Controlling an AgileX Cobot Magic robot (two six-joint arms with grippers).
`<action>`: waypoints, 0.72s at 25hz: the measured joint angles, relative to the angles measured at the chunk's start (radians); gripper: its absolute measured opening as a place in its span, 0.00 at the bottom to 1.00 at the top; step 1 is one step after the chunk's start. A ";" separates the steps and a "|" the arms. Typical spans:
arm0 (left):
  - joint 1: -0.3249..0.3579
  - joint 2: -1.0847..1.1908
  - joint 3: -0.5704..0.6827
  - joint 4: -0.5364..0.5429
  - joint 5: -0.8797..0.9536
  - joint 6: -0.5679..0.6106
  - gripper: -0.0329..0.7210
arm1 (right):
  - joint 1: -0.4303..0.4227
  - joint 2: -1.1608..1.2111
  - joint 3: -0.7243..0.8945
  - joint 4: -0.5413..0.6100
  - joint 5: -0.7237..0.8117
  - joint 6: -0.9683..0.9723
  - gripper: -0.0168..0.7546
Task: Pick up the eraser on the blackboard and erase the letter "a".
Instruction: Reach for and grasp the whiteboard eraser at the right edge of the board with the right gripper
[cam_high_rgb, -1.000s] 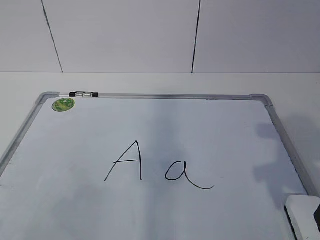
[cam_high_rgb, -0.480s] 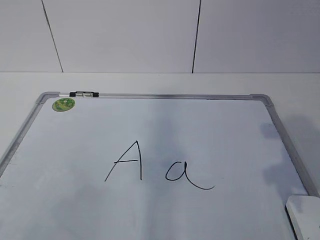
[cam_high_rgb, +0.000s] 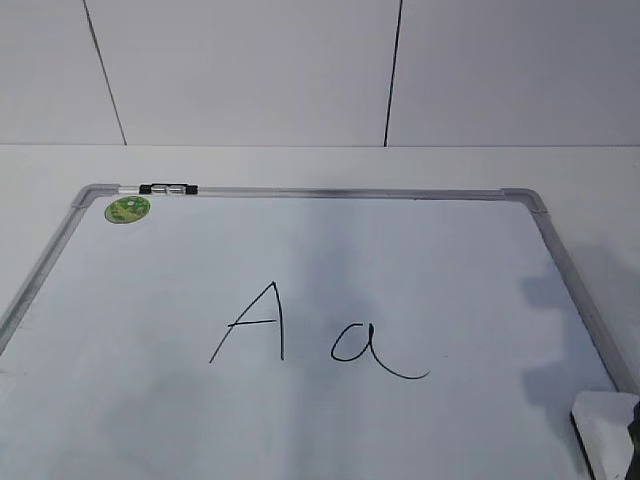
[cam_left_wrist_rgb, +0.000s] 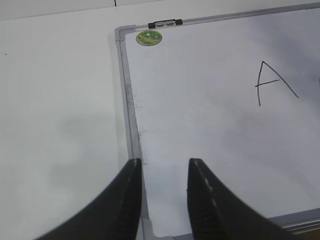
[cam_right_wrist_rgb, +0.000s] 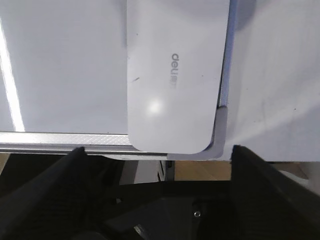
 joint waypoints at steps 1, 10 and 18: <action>0.000 0.000 0.000 0.000 0.000 0.000 0.36 | 0.000 0.000 0.010 0.000 -0.012 0.002 0.91; 0.000 0.000 0.000 0.000 0.000 0.000 0.35 | 0.000 0.039 0.059 -0.048 -0.165 0.008 0.91; 0.000 0.000 0.000 0.000 0.000 0.000 0.36 | 0.000 0.111 0.070 -0.129 -0.213 0.058 0.91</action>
